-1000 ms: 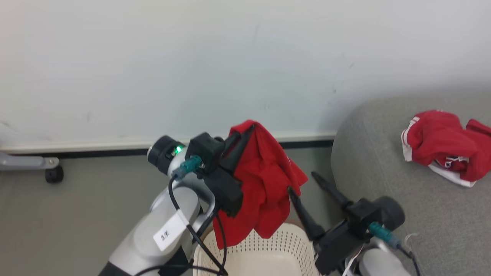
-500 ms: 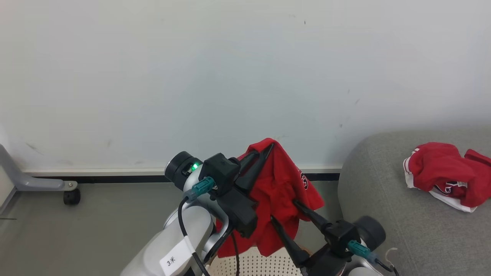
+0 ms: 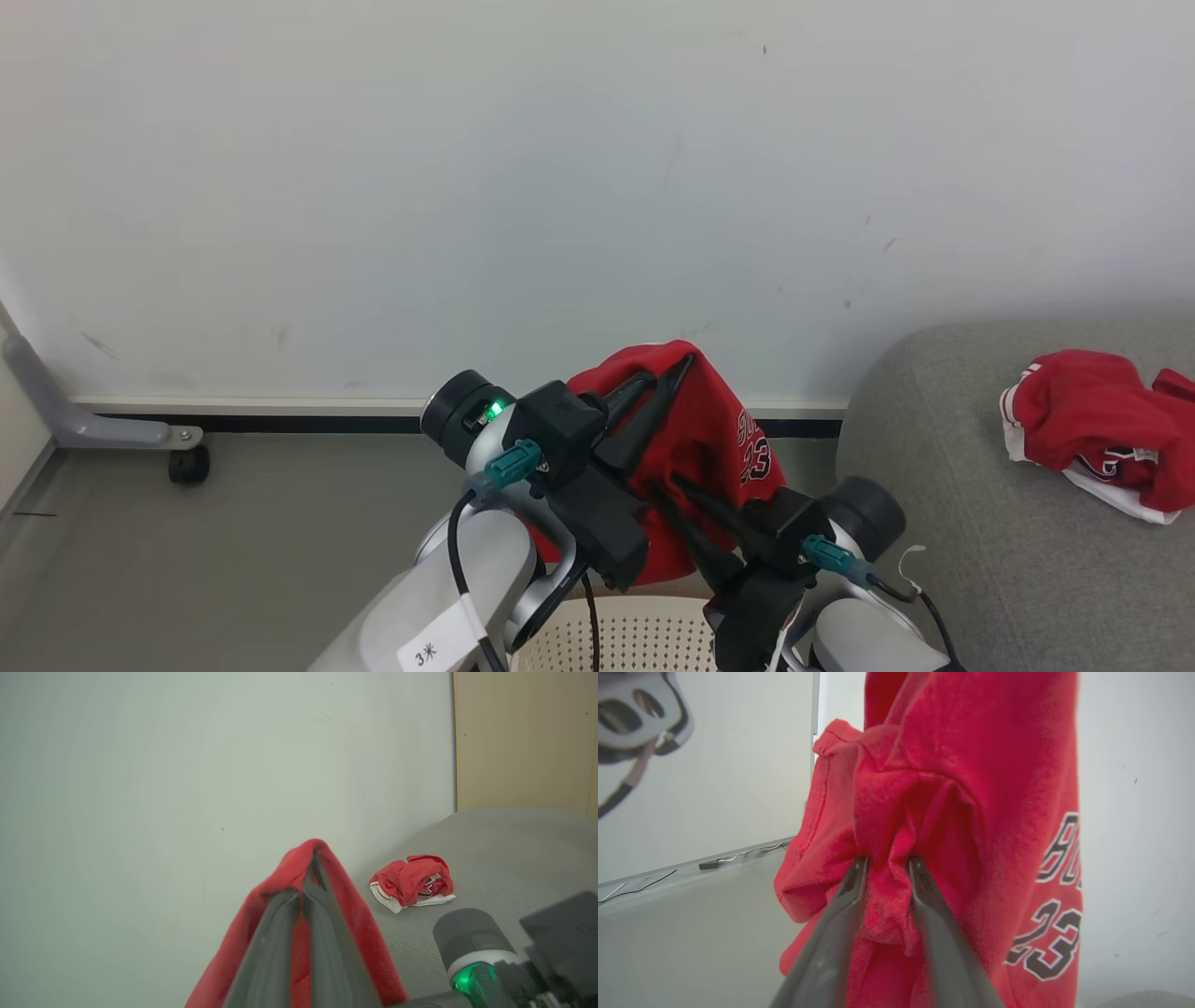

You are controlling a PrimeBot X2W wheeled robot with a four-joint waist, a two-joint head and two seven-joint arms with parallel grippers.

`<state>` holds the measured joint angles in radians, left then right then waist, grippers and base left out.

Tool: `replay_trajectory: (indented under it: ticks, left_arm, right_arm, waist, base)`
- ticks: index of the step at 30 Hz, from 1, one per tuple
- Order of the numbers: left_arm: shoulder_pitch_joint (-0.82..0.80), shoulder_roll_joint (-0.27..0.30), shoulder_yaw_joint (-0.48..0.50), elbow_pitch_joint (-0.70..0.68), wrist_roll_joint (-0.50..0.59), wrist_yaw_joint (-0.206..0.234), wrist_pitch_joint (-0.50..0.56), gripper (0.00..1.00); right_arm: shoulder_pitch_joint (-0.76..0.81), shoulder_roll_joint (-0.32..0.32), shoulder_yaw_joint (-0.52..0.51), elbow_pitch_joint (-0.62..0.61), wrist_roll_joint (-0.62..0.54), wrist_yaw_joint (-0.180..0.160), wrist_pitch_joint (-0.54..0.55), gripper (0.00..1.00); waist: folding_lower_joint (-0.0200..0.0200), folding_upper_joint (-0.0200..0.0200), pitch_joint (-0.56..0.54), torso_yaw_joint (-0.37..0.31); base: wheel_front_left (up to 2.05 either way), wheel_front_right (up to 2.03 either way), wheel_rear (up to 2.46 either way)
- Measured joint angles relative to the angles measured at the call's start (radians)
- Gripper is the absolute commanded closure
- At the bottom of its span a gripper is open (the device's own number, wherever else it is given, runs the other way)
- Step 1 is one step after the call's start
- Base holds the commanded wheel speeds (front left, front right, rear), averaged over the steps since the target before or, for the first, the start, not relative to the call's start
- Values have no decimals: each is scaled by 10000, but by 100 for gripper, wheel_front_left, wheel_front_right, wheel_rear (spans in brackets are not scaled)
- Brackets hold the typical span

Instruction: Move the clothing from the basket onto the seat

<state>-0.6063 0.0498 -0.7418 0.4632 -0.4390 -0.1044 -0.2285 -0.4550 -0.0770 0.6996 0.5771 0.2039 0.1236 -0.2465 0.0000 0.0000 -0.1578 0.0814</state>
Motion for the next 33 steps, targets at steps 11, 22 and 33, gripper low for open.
replay_trajectory:
  ticks: [11, 22, 33]
  left_arm:
    - [328, 253, 268, -130, -180, 261, 155, 100]
    - [1290, 504, 629, 81, -669, 462, 123, 0]
    - [2108, 476, 635, 54, -984, 491, -17, 0]
  right_arm:
    - [-381, 21, 313, 548, 545, 10, -4, 100]
    - [-494, -802, -420, 291, 780, 10, -15, 100]
    - [-429, -2096, -1271, -886, 786, -466, -27, 100]
  waist:
    - [0, 1, 111, -163]
    - [0, 0, 93, -998]
    - [0, 1, 41, -2161]
  base:
    - [0, 0, 0]
    - [0, 0, 0]
    - [0, 0, 0]
